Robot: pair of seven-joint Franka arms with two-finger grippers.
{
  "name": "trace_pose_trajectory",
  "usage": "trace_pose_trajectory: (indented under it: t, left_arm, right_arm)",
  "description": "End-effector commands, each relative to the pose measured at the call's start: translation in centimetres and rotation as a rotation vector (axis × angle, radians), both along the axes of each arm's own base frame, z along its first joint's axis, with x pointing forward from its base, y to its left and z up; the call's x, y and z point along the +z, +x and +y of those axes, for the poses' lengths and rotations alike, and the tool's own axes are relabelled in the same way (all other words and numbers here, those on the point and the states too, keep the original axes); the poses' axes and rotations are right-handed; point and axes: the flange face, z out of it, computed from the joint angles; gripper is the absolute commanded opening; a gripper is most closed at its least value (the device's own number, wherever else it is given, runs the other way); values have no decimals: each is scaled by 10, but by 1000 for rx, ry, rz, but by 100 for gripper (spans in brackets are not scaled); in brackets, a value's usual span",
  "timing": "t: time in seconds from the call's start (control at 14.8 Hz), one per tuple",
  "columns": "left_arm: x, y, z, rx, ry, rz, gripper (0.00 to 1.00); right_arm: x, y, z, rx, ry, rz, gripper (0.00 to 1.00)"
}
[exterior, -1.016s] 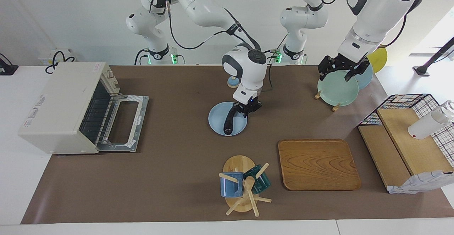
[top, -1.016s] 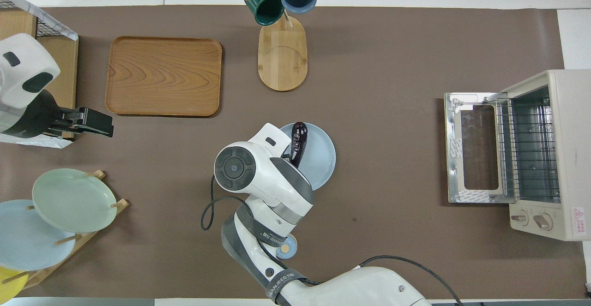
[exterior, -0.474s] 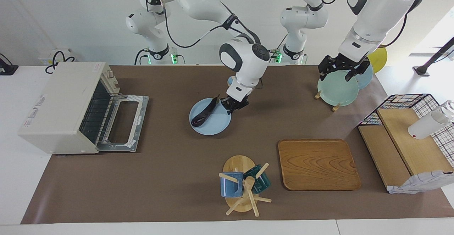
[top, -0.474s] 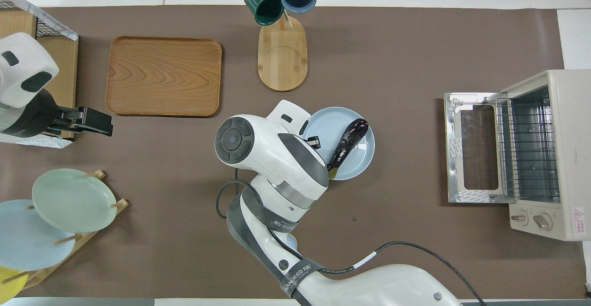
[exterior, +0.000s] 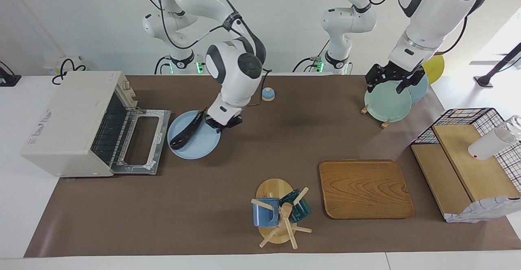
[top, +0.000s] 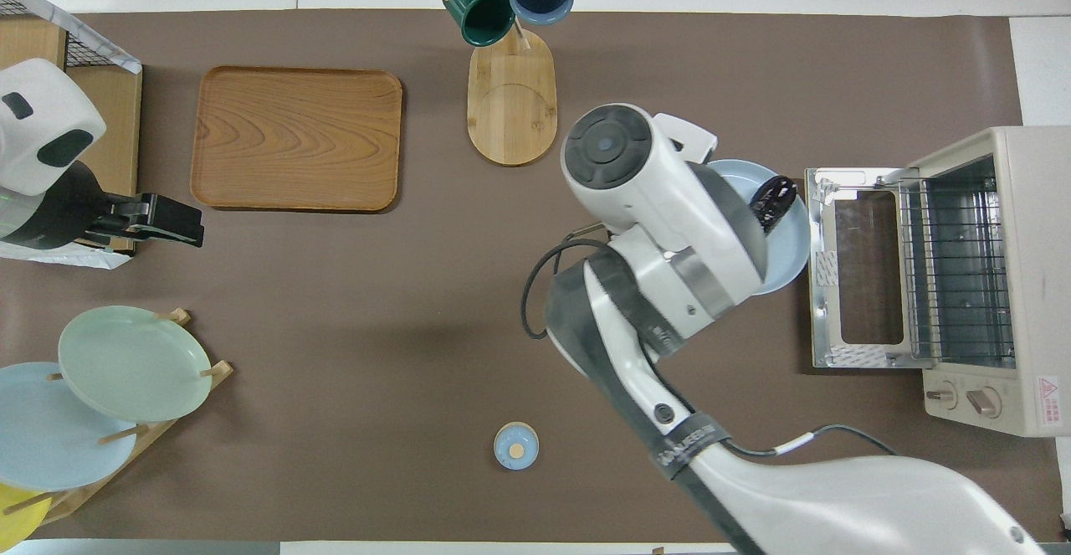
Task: Put eggplant into oven
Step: 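Carry the plate with the eggplant into the open oven with the right gripper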
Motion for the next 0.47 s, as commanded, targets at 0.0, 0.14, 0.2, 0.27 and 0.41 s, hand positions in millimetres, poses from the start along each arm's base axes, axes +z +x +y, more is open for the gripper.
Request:
trace_pose_trajectory:
  t: [0.0,0.14,0.2,0.27,0.41]
  left_arm:
    - [4,3,5,1,15,-11,100]
    - [5,3,7,6,15,-11,100]
    - [4,3,7,7,16,-8,100]
    - [5,2,7,6,16,-6,100]
    - [4,2,6,4,16,-5,100]
  right_arm:
    - [3,-21,-78,-2,20,32,0]
    - [-1,-26,-119,-6,36,53,0]
    - [-2,-24,-145,-4,50,54,0]
    - [-3,-23,-179,4,67,64,0]
    - [-5,-21,-218,30,89,85,0]
